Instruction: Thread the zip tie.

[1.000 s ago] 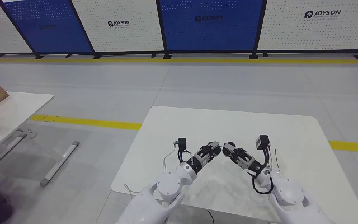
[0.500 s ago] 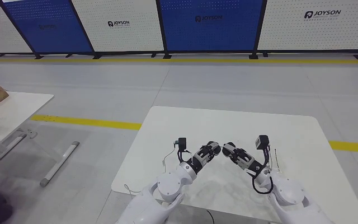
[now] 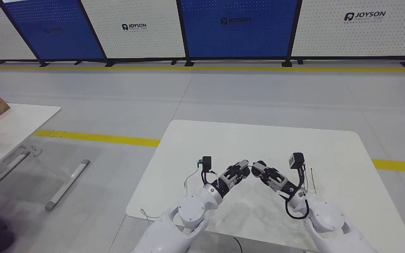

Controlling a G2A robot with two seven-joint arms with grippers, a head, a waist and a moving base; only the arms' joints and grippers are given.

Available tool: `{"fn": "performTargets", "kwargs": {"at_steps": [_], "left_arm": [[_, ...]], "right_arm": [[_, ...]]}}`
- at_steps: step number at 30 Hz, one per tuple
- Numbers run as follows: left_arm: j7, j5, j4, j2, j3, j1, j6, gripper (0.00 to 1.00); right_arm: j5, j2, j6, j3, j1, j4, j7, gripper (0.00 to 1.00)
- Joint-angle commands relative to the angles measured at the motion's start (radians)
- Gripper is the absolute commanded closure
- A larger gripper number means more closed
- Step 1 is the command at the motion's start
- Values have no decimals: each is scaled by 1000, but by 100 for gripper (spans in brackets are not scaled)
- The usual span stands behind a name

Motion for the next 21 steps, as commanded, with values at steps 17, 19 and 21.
{"fn": "performTargets", "kwargs": {"at_steps": [17,19,21], "left_arm": [[-2,4,4,-2,-6,4,-16,100],[-2,4,4,-3,-7,4,-17,100],[-2,4,5,-3,-7,4,-17,100]], "right_arm": [[0,0,0,0,0,0,0,100],[0,0,0,0,0,0,0,100],[0,0,0,0,0,0,0,100]]}}
